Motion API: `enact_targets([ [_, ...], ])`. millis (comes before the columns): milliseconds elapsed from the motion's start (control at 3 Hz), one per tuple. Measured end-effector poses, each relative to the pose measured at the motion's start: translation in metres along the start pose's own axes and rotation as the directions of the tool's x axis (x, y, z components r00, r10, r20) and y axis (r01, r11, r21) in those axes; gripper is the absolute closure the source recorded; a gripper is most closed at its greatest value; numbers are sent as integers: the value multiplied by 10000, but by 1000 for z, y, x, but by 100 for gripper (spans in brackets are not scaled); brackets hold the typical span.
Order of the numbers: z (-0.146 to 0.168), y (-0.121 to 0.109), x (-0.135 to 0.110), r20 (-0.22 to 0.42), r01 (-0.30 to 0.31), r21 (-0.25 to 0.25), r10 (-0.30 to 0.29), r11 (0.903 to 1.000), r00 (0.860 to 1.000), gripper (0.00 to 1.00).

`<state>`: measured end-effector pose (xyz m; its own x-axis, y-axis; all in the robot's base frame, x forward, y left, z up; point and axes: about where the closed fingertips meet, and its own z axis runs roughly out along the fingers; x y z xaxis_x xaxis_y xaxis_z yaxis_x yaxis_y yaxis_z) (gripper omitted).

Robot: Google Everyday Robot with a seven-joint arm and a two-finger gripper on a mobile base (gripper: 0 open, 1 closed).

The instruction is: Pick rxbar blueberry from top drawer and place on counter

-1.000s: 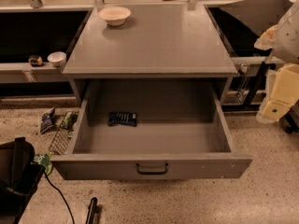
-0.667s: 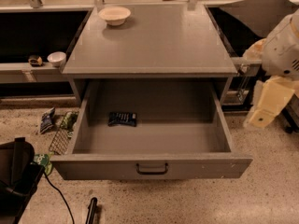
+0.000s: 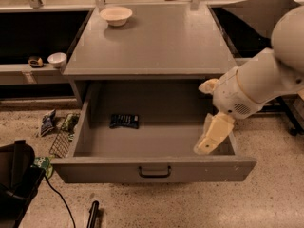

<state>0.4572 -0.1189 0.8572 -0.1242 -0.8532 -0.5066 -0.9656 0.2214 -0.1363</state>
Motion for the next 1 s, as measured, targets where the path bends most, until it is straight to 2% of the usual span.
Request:
enact_targets([
  [333,49,7,-22,1209,100,-779,-5,9969,9927,0],
  [667,49,7,-22,1208,101,-779,-6,9969,9927,0],
  [1000,81,0,-17,1436,164,-985,-21,9950,9896,0],
])
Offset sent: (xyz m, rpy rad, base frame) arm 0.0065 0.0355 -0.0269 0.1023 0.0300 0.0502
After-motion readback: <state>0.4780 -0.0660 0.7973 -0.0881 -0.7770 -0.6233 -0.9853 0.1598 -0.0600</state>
